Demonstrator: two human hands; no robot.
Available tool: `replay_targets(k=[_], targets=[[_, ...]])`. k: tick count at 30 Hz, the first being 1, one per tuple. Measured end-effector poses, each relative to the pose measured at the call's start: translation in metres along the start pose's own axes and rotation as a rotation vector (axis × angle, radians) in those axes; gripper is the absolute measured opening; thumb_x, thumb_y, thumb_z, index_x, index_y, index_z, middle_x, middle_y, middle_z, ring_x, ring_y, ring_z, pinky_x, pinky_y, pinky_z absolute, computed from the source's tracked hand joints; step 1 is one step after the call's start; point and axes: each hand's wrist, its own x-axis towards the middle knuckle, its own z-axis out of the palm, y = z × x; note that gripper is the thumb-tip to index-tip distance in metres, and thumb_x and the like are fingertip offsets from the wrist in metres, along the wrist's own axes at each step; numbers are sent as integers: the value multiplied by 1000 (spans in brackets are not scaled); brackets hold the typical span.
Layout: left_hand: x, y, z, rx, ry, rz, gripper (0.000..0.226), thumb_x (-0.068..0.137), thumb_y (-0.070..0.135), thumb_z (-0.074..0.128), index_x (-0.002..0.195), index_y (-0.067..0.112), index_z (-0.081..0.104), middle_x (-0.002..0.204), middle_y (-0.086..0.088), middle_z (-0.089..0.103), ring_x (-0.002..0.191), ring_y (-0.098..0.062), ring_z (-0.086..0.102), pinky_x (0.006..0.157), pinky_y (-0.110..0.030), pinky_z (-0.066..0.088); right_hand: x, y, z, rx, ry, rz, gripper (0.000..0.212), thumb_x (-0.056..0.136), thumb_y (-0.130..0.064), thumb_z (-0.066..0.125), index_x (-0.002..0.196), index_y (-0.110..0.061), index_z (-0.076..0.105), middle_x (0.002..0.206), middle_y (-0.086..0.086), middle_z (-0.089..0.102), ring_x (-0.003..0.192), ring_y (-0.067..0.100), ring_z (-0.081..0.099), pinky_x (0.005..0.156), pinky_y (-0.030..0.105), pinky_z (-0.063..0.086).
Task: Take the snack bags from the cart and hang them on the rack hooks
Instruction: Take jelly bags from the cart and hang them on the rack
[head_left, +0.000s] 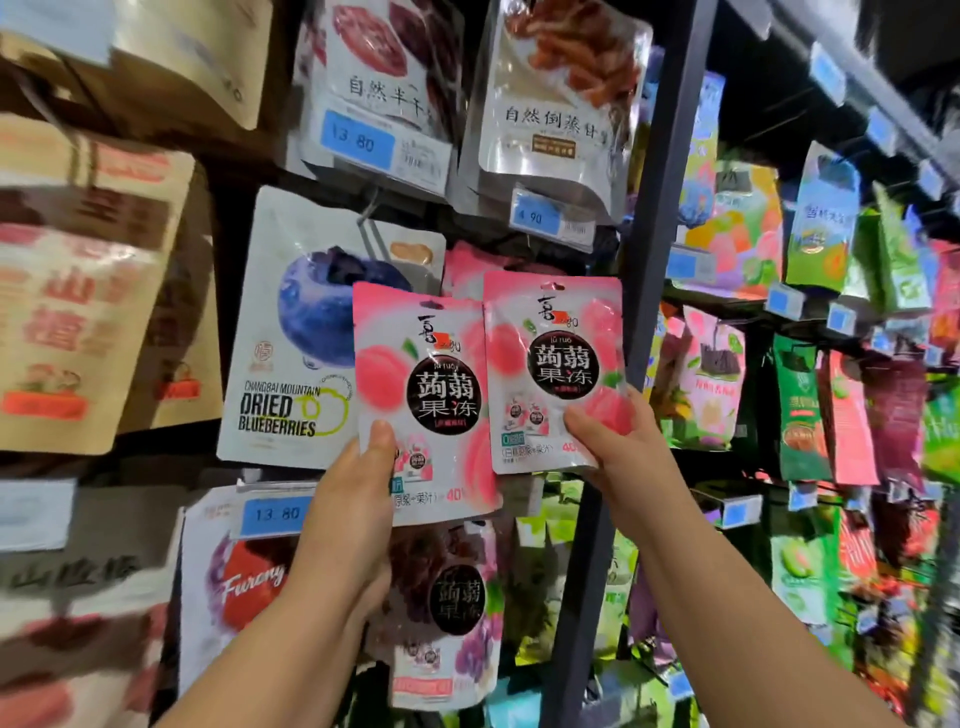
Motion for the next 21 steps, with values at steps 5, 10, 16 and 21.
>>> replay_targets(k=[5,10,16,21], targets=[[-1,4,-14,-134,80,5,33,100,41,40,109,19,63,107,2,71,93,-14,67,80,-25,52,19,-5,15,33,-29,4,49,85,-10,72,127,-26,51,117,9,68,102,28,69,70,31,58],[-4,8,-27,-5,132,40,29,100,41,37,98,23,60,98,7,66,86,-13,60,71,-27,41,33,-6,27,72,-13,19,39,85,-11,72,115,-29,55,121,9,65,106,29,67,66,31,58],[-1,8,-31,-83,131,24,27,100,39,38,106,25,60,93,13,67,64,7,62,55,-9,43,41,-6,28,99,-13,49,44,83,-13,73,122,-22,55,118,11,68,99,28,70,70,36,58],[4,15,-26,-145,101,12,30,101,36,38,104,17,62,91,7,67,73,0,60,62,-5,45,48,-7,28,60,-66,108,45,85,-14,72,125,-21,53,113,10,71,91,26,73,69,36,58]])
